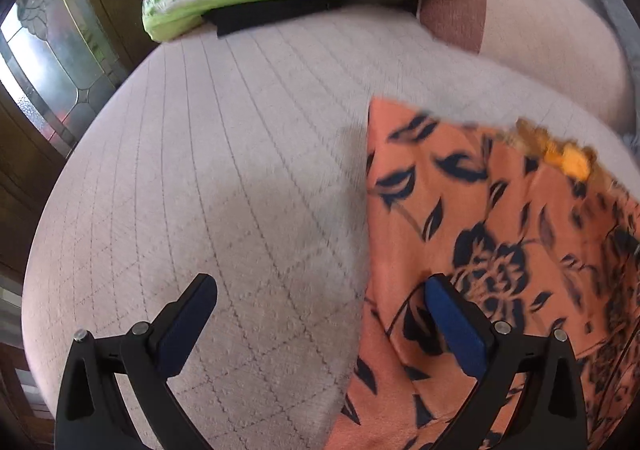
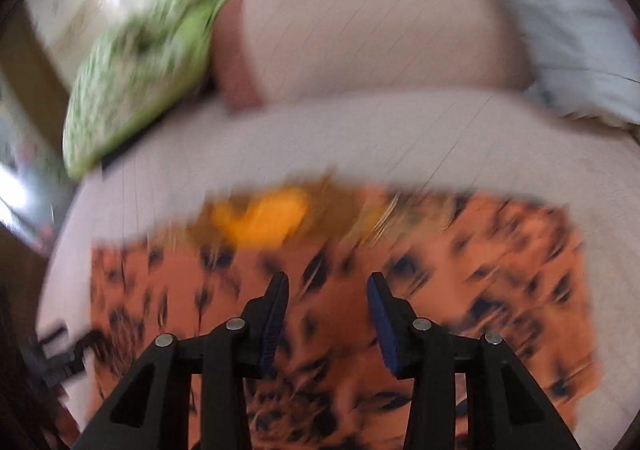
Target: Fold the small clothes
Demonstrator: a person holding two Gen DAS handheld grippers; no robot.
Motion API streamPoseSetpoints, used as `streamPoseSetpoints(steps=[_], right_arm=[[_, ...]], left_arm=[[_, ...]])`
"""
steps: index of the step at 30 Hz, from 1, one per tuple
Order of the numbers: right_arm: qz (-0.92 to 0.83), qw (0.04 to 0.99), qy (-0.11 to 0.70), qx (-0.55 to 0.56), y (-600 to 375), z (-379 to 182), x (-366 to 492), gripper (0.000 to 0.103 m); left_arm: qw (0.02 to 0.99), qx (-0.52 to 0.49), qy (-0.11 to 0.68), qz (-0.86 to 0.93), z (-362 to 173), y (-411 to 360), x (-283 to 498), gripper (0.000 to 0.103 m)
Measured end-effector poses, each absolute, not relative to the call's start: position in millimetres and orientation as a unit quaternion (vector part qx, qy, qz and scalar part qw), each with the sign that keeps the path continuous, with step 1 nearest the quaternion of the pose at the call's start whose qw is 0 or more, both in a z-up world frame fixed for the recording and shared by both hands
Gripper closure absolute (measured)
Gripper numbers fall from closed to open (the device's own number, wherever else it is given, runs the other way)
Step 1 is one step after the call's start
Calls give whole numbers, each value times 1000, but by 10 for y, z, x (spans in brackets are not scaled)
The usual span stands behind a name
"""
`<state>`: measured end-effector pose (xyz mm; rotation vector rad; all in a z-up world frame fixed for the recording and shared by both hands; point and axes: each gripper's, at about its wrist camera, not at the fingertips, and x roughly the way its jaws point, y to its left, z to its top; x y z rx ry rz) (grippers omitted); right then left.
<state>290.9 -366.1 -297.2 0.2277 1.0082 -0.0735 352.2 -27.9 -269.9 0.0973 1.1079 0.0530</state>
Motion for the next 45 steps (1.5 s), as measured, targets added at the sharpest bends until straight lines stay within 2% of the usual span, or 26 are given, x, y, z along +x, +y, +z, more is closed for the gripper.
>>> streamPoseSetpoints(steps=[3, 7, 10, 15, 20, 25, 29, 37, 40, 43, 45], right_arm=[[-49, 886, 457, 66, -3514, -2989, 2624, 58], [-38, 896, 430, 102, -3609, -2821, 2201, 58], [-47, 865, 489, 102, -3794, -3062, 2076, 55], [-57, 859, 483, 156, -4089, -2729, 1514, 55], [-72, 837, 508, 190, -4533, -2538, 744, 52], [-87, 825, 507, 235, -4957, -2441, 102, 45], [-86, 815, 521, 240, -5033, -2403, -264, 43], [-65, 769, 571, 279, -5130, -2879, -557, 43], [-47, 749, 572, 330, -5171, -3189, -581, 43], [-37, 768, 560, 308, -5068, -3193, -617, 42], [-17, 770, 568, 289, -4964, -3185, -630, 54]], left_arm=[[848, 39, 528, 23, -2676, -253, 3516, 0], [857, 59, 511, 34, -2582, -252, 3455, 0], [847, 74, 525, 30, -2648, -268, 3443, 0], [847, 46, 528, 29, -2510, -70, 3316, 0], [852, 36, 522, 32, -2395, 232, 2867, 0], [868, 47, 493, 36, -2293, 456, 2247, 0], [855, 49, 516, 24, -2403, 615, 1775, 0], [837, 29, 547, -10, -2316, 770, 1224, 0], [828, 21, 560, -19, -2311, 803, 1146, 0], [812, -2, 583, -29, -2341, 841, 1094, 0], [806, -13, 591, -23, -2367, 888, 1085, 0]])
